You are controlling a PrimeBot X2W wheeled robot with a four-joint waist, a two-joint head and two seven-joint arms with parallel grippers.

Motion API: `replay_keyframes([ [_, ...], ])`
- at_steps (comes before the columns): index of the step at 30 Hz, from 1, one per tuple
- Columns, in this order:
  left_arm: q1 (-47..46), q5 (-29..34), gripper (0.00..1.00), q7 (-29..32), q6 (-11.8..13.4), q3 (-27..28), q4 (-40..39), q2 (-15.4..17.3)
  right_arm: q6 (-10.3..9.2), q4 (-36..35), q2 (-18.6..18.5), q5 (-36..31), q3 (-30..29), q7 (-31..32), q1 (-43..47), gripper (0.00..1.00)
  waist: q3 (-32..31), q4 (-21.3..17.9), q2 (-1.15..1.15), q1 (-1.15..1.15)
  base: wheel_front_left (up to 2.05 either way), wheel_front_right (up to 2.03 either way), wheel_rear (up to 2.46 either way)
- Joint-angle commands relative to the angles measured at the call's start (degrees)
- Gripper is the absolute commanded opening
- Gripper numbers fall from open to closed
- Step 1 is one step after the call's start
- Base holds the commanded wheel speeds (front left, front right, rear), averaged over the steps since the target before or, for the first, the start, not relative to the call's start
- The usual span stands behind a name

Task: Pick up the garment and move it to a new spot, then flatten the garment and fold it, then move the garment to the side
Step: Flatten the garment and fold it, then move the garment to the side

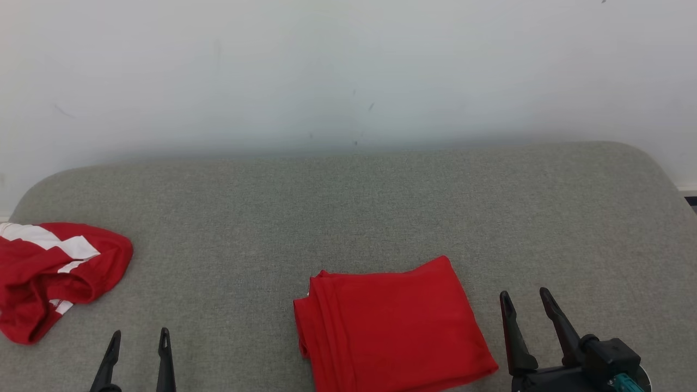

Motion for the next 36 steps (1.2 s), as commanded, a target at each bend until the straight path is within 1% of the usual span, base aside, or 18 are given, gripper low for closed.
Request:
replay_keyframes([
  [1, -0.3, 0.36, 1.0, -0.18, 0.16, -0.04, 0.1, -0.12, 0.01, 0.17, 0.29, -0.29, -0.09, -0.22, 0.56, 1.0, 0.02, 0.03, 0.0, 0.0, 0.0, 0.0, 0.0],
  [16, -0.17, -0.04, 1.0, -0.18, 0.42, -0.24, -0.06, 0.14, 0.01, 0.91, 0.48, -0.6, -0.31, -0.23, 0.29, 1.0, 0.04, 0.03, 0.0, 0.0, 0.0, 0.0, 0.0],
  [36, 0.88, -1.2, 1.0, -0.17, 1.04, 0.92, -0.67, 0.69, 0.01, 1.19, 0.57, -0.79, -0.49, -0.23, 0.3, 1.0, -0.14, 0.04, 0.0, 0.0, 0.0, 0.0, 0.0],
])
